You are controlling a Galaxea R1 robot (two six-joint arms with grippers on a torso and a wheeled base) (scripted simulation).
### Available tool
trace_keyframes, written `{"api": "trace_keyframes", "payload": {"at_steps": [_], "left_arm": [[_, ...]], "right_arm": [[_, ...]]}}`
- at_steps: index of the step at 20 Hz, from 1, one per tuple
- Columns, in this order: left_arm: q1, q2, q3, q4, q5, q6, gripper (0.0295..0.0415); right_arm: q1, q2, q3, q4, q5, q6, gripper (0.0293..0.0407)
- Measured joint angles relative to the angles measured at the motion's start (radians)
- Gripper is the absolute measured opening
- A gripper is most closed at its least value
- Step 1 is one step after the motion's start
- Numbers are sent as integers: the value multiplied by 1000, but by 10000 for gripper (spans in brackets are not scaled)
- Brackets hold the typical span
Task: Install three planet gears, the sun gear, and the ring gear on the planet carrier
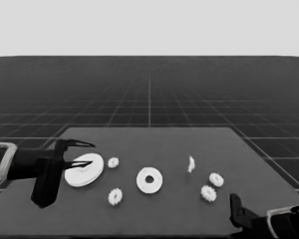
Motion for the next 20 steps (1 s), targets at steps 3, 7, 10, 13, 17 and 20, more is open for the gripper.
{"api": "trace_keyframes", "payload": {"at_steps": [3, 7, 10, 13, 17, 20], "left_arm": [[29, -1, 25, -26, 18, -1, 314], [364, 697, -125, 336, 983, -1453, 403], [376, 761, -463, -5, 920, -1830, 388], [380, 777, -564, -79, 892, -1866, 385], [577, 805, -689, 96, 851, -1803, 385], [611, 814, -725, 127, 834, -1784, 385]], "right_arm": [[-22, 5, 16, 26, 8, -1, 337], [-7, 0, -1, 3, 1, 0, 384], [-6, 0, -2, 1, 0, 0, 385], [-6, 0, -3, 1, 0, 0, 385], [-6, 0, -3, 0, 0, 0, 385], [-6, 0, -3, 0, 0, 0, 385]]}}
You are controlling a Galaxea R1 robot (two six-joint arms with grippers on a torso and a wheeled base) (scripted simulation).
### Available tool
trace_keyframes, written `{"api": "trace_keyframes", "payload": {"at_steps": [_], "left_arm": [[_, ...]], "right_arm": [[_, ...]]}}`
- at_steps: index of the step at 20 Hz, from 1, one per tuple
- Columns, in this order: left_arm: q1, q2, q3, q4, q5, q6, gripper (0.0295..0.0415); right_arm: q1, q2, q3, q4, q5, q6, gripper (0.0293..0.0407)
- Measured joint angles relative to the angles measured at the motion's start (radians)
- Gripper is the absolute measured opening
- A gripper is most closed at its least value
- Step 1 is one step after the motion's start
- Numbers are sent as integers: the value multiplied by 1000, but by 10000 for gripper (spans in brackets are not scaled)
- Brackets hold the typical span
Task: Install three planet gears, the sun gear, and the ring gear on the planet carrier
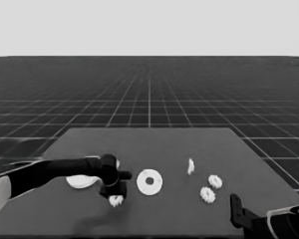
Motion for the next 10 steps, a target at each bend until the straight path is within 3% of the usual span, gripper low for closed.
{"api": "trace_keyframes", "payload": {"at_steps": [4, 6, 10], "left_arm": [[7, 2, -8, 7, -4, 4, 385], [7, 2, -9, 7, -5, 5, 314], [7, 3, -9, 7, -5, 5, 312]], "right_arm": [[0, 0, 0, 0, 0, 0, 385], [0, 0, 0, 0, 0, 0, 385], [0, 0, 0, 0, 0, 0, 385]]}}
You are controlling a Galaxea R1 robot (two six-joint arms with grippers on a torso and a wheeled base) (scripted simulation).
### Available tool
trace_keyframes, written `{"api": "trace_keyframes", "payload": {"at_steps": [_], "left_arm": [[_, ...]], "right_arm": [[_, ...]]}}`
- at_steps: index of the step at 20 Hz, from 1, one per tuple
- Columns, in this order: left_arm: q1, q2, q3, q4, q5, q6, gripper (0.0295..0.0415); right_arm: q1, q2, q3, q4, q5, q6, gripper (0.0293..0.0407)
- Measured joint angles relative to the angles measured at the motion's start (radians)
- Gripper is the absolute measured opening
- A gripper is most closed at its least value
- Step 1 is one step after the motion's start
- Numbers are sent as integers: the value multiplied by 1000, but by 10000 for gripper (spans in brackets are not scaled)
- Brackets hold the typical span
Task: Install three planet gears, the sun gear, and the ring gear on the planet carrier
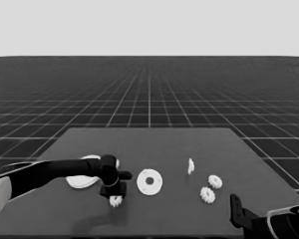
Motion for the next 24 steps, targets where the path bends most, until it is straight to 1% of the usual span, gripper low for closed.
{"api": "trace_keyframes", "payload": {"at_steps": [4, 5, 6, 7, 9, 14, 16, 17, 20, 24], "left_arm": [[0, 0, 0, 0, 0, 0, 312], [-79, -21, 76, -83, 37, -45, 312], [-143, -28, 111, -141, 50, -69, 312], [-182, -31, 126, -178, 54, -80, 312], [-219, -33, 135, -214, 56, -87, 312], [-235, -33, 138, -232, 56, -90, 312], [-251, 222, -68, -248, 69, -146, 313], [-254, 284, -132, -251, 67, -138, 313], [-256, 351, -216, -254, 63, -119, 312], [-256, 365, -236, -255, 62, -114, 312]], "right_arm": [[0, 0, 0, 0, 0, 0, 385], [0, 0, 0, 0, 0, 0, 385], [0, 0, 0, 0, 0, 0, 385], [0, 0, 0, 0, 0, 0, 385], [0, 0, 0, 0, 0, 0, 385], [0, 0, 0, 0, 0, 0, 385], [0, 0, 0, 0, 0, 0, 385], [0, 0, 0, 0, 0, 0, 385], [0, 0, 0, 0, 0, 0, 385], [0, 0, 0, 0, 0, 0, 385]]}}
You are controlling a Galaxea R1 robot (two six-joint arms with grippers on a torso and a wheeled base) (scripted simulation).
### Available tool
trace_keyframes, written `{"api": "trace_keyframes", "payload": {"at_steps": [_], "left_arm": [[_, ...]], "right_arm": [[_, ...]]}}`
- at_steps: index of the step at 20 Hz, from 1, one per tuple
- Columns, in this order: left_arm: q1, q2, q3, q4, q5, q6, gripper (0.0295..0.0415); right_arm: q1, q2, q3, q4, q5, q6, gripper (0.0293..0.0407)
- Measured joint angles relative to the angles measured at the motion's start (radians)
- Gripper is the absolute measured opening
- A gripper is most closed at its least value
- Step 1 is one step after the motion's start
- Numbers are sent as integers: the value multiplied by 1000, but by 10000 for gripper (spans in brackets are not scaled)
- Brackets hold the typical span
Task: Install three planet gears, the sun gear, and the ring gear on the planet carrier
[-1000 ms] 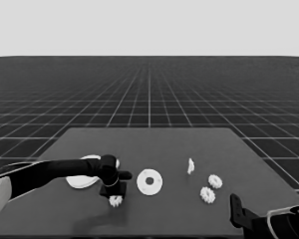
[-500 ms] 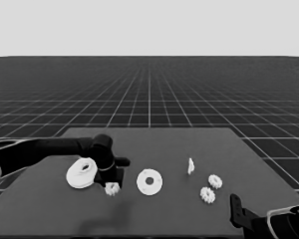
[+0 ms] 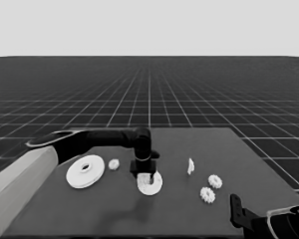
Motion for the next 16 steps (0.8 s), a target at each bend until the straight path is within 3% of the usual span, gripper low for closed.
{"api": "trace_keyframes", "payload": {"at_steps": [1, 3, 10, 12, 13, 16], "left_arm": [[67, 6, -29, 72, -6, 23, 312], [139, 14, -72, 137, -20, 53, 312], [170, 20, -99, 169, -31, 71, 312], [170, 20, -100, 169, -32, 72, 372], [171, 20, -100, 169, -32, 72, 381], [171, 20, -100, 169, -32, 72, 385]], "right_arm": [[0, 0, 0, 0, 0, 0, 385], [0, 0, 0, 0, 0, 0, 385], [0, 0, 0, 0, 0, 0, 385], [0, 0, 0, 0, 0, 0, 385], [0, 0, 0, 0, 0, 0, 385], [0, 0, 0, 0, 0, 0, 385]]}}
